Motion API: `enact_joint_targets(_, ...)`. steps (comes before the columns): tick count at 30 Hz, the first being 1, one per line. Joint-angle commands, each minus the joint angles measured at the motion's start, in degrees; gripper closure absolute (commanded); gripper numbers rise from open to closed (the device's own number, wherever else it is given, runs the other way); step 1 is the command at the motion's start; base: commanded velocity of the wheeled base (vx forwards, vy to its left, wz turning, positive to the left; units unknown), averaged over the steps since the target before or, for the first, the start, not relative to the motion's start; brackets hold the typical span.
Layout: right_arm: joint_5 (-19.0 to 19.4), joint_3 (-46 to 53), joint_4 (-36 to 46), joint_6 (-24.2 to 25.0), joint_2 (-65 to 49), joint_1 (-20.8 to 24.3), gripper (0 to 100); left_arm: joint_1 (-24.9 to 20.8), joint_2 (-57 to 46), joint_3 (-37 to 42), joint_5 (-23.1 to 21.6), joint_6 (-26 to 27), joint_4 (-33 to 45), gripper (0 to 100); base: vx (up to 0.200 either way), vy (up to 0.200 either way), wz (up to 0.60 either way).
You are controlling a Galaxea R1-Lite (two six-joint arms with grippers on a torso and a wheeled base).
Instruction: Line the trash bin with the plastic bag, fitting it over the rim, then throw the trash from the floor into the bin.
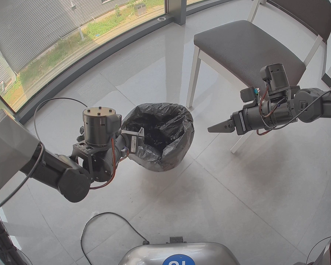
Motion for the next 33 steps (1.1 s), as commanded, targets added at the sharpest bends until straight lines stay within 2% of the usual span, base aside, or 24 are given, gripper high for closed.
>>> enact_joint_targets(1,0.07,0.5,0.04,0.05,-0.64,0.11,0,-1.08,1.42,0.08,1.96,0.19,-1.54,0,-0.2,0.0,0.0)
enact_joint_targets(7,0.07,0.32,0.74,0.23,-0.64,0.55,0,-1.61,3.35,0.52,5.13,0.63,-8.48,0,-0.2,0.0,0.0)
enact_joint_targets(10,0.07,0.23,0.74,1.2,-0.64,1.17,0,-1.87,3.53,0.25,6.09,0.81,-9.36,0,-0.2,0.0,0.0)
enact_joint_targets(13,0.07,-0.03,0.74,2.07,-0.73,1.6,0,-1.7,3.53,0.52,6.97,0.81,-10.86,0,0.0,0.2,0.0)
enact_joint_targets(16,0.07,-0.12,0.74,2.16,-0.99,1.69,0,-1.52,3.35,1.04,6.36,1.6,-11.73,0,0.0,0.0,0.0)
enact_joint_targets(18,0.07,-0.03,0.74,2.25,-1.16,1.69,0,-1.08,4.58,0.87,6.97,3.97,-11.56,0,0.0,0.0,0.0)
enact_joint_targets(22,0.07,0.23,0.74,2.25,-2.75,1.6,0,2.35,10.74,-4.67,6.45,7.67,-13.49,0,0.0,0.0,0.0)
enact_joint_targets(25,0.07,0.5,0.74,2.25,-3.1,1.6,0,3.58,10.12,-5.55,6.97,8.28,-11.91,0,0.0,0.0,0.0)
enact_joint_targets(29,0.07,0.5,0.74,2.25,-3.1,1.52,0,1.82,8.36,-5.55,6.97,8.02,-9.8,0,0.0,0.0,0.0)
enact_joint_targets(33,0.07,0.15,0.65,2.25,-2.92,1.6,0,0.15,10.91,-6.16,7.59,8.98,-19.47,0,0.0,0.0,0.0)
